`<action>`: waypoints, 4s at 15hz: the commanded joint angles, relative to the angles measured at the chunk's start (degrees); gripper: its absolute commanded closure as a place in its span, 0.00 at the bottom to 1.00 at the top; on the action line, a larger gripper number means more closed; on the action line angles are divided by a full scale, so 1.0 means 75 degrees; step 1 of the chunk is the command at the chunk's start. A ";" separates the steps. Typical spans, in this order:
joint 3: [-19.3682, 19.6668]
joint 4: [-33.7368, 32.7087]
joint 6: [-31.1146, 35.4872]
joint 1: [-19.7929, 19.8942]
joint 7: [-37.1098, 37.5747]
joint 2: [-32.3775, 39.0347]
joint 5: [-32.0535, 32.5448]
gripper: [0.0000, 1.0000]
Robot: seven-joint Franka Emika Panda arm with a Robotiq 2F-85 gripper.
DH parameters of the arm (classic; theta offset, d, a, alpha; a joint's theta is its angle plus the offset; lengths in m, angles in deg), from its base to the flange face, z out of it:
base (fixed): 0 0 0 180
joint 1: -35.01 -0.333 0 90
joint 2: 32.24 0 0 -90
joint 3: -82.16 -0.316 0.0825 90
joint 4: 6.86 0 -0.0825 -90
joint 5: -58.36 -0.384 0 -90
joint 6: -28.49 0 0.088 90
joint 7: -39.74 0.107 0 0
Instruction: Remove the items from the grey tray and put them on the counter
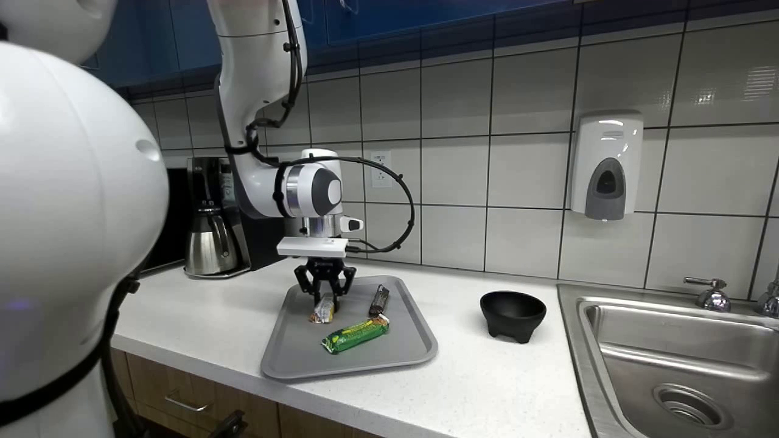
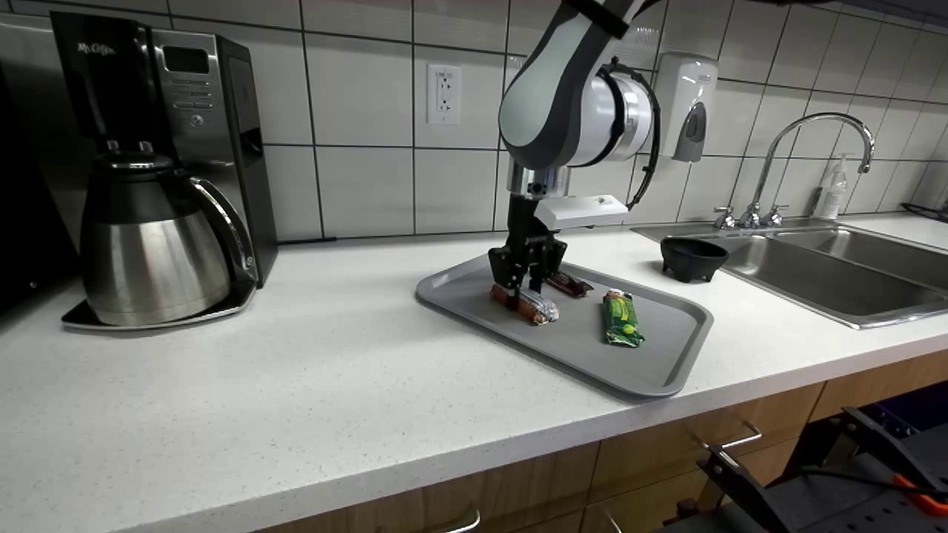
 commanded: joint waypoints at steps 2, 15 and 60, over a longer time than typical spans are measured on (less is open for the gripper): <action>-0.0007 -0.0003 -0.0102 0.0043 0.0219 -0.0254 0.0091 0.82; -0.0216 0.0256 -0.0200 -0.0076 0.0314 -0.1151 0.0062 0.82; -0.0891 -0.0288 -0.0814 -0.2026 0.2215 -0.0266 0.0576 0.82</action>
